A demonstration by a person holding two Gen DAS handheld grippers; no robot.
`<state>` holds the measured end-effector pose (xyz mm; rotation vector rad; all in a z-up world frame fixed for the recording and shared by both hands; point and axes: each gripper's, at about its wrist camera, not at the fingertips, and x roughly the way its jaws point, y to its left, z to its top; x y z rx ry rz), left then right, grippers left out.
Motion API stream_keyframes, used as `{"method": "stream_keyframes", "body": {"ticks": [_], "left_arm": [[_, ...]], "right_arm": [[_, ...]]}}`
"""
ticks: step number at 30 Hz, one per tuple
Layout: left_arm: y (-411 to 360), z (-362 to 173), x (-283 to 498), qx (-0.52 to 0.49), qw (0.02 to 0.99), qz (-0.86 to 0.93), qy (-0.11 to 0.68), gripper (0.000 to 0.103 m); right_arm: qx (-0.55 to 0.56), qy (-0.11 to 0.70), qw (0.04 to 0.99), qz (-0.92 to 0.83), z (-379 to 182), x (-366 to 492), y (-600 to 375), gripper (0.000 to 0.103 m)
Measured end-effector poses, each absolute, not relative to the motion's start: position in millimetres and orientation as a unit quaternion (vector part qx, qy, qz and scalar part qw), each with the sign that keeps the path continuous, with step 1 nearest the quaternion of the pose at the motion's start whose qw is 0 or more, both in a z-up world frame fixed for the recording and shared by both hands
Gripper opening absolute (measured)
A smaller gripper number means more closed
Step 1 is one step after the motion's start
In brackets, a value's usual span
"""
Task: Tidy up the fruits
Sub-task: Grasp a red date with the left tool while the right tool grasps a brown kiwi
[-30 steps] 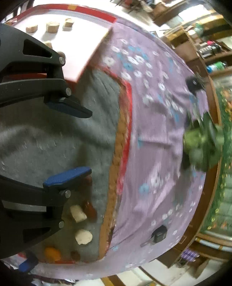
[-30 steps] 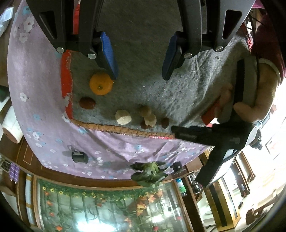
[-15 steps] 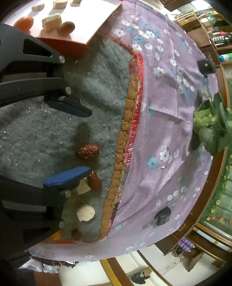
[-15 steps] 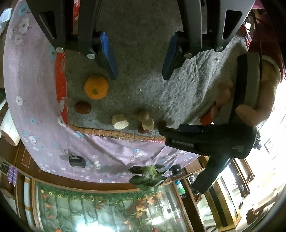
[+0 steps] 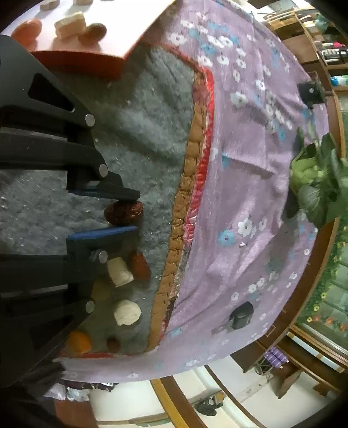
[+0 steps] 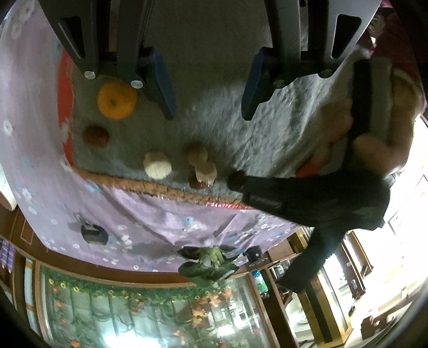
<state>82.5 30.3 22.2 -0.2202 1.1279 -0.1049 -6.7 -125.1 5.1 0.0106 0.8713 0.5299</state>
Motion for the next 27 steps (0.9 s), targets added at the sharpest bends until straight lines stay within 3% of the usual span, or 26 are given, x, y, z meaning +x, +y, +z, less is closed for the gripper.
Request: {"method": "stream_keyframes", "body": {"ticks": [7, 11, 27], "left_arm": [[36, 31, 60, -0.093, 0.849, -0.047, 0.518, 0.018], [34, 31, 50, -0.073, 0.857, -0.038, 0.509, 0.018], [44, 47, -3, -0.039, 0.879, -0.016, 0.475, 0.018]], "right_arm": [[-0.009, 0.425, 0.872, 0.241, -7, 30, -111, 0.039], [-0.024, 0.424, 0.873, 0.240, -13, 46, -102, 0.022], [0.006, 0.395, 0.886, 0.243, 15, -29, -112, 0.022]]}}
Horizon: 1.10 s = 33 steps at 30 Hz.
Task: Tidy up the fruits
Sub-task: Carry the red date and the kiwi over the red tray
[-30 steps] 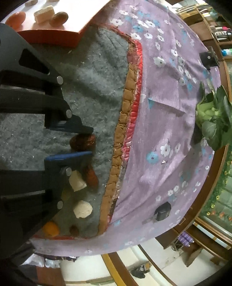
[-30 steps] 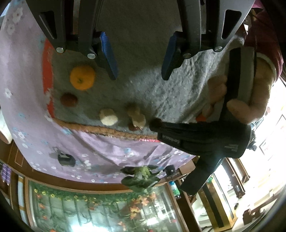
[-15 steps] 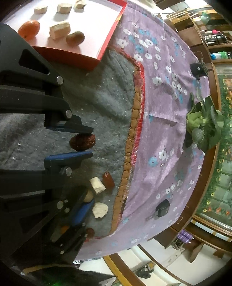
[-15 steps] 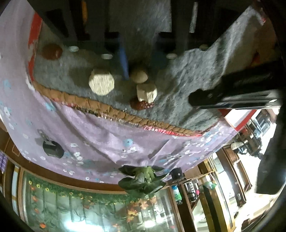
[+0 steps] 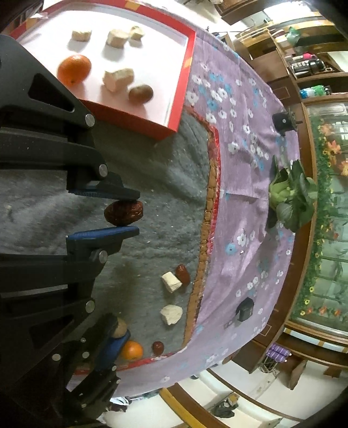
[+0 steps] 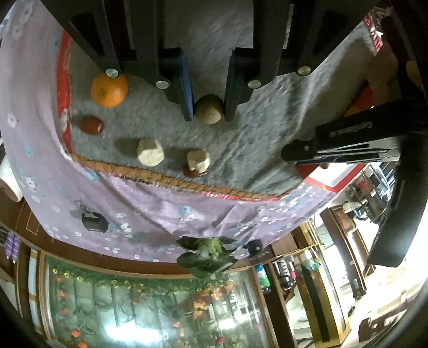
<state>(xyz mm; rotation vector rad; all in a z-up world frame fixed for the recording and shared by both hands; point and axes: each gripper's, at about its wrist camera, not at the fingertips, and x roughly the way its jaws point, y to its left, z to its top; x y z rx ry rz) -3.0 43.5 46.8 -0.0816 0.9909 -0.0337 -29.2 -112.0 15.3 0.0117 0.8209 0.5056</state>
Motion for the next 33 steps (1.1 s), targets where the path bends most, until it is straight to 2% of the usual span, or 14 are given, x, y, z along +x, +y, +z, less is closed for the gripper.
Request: {"method": "stream_keyframes", "body": {"ticks": [18, 33], "left_arm": [[108, 65, -52, -0.036, 0.897, 0.042, 0.439, 0.019], [224, 60, -68, -0.124, 0.879, 0.128, 0.442, 0.019]], "right_arm": [[-0.053, 0.384, 0.863, 0.323, 34, -62, -20, 0.022], [-0.085, 0.378, 0.835, 0.391, 45, -42, 68, 0.022]]}}
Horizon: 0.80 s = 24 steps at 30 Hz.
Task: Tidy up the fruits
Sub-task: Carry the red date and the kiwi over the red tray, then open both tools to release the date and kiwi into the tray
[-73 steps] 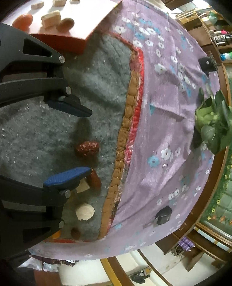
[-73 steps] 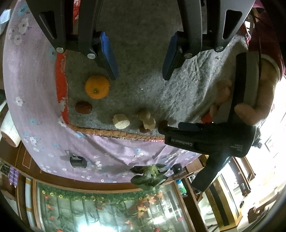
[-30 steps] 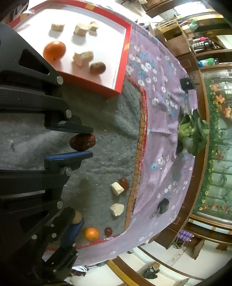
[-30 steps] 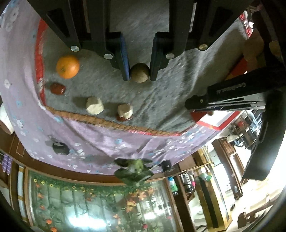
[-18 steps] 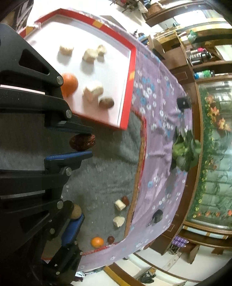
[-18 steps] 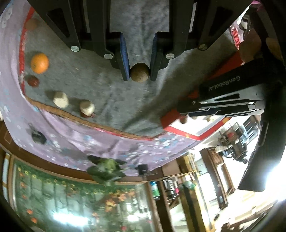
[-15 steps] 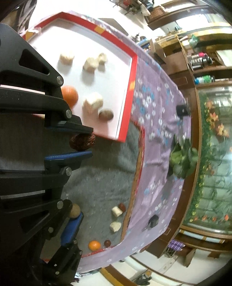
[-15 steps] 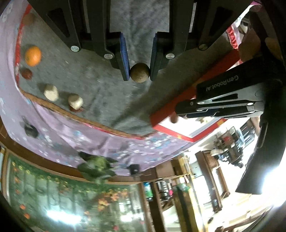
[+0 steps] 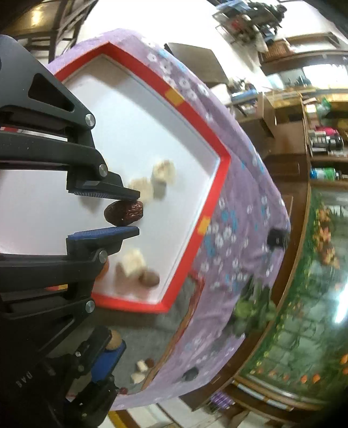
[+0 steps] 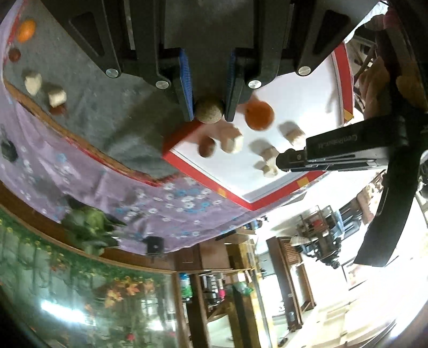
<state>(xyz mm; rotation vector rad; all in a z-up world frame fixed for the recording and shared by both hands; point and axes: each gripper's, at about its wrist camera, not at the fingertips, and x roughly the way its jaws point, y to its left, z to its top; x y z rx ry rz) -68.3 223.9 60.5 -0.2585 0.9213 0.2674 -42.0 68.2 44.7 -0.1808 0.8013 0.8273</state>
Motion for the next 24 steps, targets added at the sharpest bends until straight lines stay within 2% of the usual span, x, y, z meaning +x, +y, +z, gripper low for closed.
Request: {"method": "stream_keyframes", "body": {"ticks": [16, 22, 24], "left_arm": [[271, 37, -65, -0.151, 0.861, 0.177, 0.452, 0.019], [277, 33, -63, -0.159, 0.855, 0.197, 0.453, 0.019], [279, 32, -62, -0.162, 0.853, 0.199, 0.454, 0.020]], "right_arm": [[-0.134, 0.394, 0.808, 0.417, 20, 4, 167, 0.022], [-0.116, 0.413, 0.797, 0.425, 8, 15, 172, 0.022], [-0.109, 0.413, 0.799, 0.423, 10, 15, 168, 0.031]]}}
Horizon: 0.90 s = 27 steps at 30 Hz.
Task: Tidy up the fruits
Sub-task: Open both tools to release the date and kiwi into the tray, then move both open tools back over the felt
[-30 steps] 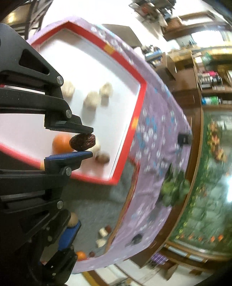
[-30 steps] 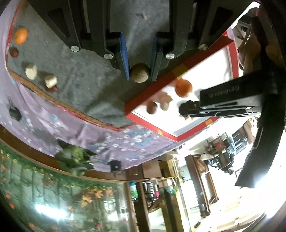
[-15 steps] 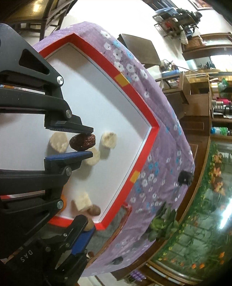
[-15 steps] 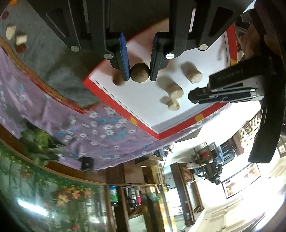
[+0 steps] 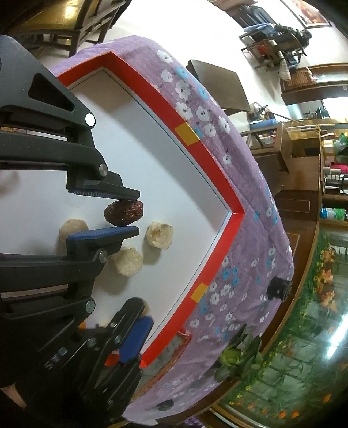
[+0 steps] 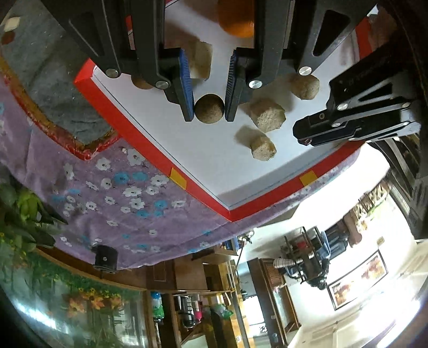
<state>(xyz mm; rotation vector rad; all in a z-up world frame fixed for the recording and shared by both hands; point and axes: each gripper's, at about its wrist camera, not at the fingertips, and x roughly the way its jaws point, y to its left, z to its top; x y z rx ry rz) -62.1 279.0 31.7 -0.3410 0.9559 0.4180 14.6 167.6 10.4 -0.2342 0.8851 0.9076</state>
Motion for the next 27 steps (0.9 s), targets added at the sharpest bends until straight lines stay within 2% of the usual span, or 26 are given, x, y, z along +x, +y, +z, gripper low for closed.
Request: {"method": "stream_keyframes", "body": {"ticks": [1, 2, 5, 6, 17, 27], "left_arm": [[279, 31, -62, -0.163, 0.852, 0.199, 0.457, 0.020], [279, 31, -61, -0.162, 0.851, 0.200, 0.458, 0.026], [274, 36, -64, -0.156, 0.857, 0.204, 0.447, 0.052], [272, 40, -66, -0.154, 0.860, 0.206, 0.440, 0.056], [205, 65, -63, -0.112, 0.887, 0.165, 0.416, 0.056], [118, 66, -42, -0.076, 0.896, 0.088, 0.429, 0.056]], "right_arm": [[-0.108, 0.410, 0.801, 0.422, 13, 14, 166, 0.034], [-0.109, 0.403, 0.804, 0.423, 16, 10, 161, 0.036], [-0.106, 0.397, 0.812, 0.415, 24, 1, 147, 0.036], [-0.102, 0.396, 0.813, 0.416, 26, -1, 142, 0.036], [-0.077, 0.378, 0.856, 0.345, 41, -29, 39, 0.042], [-0.046, 0.398, 0.879, 0.257, 31, -43, -66, 0.045]]}}
